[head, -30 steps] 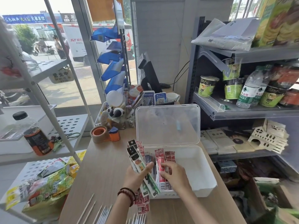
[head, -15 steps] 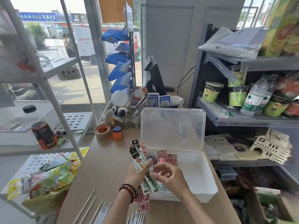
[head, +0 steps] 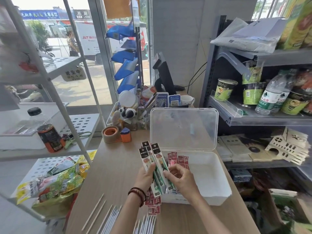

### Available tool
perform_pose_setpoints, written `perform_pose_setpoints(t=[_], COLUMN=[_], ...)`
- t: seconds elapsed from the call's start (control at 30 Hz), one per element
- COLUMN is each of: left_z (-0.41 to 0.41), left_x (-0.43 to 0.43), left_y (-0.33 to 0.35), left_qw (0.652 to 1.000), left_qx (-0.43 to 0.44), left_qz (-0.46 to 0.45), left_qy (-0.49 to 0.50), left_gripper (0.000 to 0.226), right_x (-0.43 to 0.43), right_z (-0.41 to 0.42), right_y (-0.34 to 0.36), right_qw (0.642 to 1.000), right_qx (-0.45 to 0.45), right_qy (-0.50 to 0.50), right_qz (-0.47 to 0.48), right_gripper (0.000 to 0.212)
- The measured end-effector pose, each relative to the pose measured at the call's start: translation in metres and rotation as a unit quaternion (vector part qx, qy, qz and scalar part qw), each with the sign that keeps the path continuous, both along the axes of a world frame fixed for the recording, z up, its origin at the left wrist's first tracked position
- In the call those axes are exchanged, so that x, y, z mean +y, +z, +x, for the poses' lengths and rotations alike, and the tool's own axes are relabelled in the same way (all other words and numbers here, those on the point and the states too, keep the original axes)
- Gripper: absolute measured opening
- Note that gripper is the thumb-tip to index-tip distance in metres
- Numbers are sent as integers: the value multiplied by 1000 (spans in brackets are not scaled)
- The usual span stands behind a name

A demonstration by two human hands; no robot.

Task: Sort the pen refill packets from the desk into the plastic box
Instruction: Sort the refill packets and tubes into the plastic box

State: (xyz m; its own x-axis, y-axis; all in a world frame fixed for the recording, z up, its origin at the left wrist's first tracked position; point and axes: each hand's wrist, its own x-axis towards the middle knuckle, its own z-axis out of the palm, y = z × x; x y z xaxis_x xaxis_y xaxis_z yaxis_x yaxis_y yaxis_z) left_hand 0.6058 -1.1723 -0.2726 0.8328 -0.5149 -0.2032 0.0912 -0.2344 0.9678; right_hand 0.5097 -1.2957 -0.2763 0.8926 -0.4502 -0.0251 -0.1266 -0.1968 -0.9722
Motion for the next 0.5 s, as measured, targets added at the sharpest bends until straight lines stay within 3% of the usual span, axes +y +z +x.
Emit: perform_pose_setpoints(t=[0.23, 0.5], left_z=[2, -1], left_x=[-2, 1], left_y=[-4, -3], left_qw=[999, 998], left_qx=[35, 43], left_qz=[-12, -28], left_qy=[23, 43], left_gripper=[25, 24], right_x=[-3, -7], right_z=[1, 4], right_y=[-5, -11], right_qw=[997, 991], right_qx=[7, 5], right_qy=[-79, -127], right_qz=[-22, -41], right_gripper=[27, 23])
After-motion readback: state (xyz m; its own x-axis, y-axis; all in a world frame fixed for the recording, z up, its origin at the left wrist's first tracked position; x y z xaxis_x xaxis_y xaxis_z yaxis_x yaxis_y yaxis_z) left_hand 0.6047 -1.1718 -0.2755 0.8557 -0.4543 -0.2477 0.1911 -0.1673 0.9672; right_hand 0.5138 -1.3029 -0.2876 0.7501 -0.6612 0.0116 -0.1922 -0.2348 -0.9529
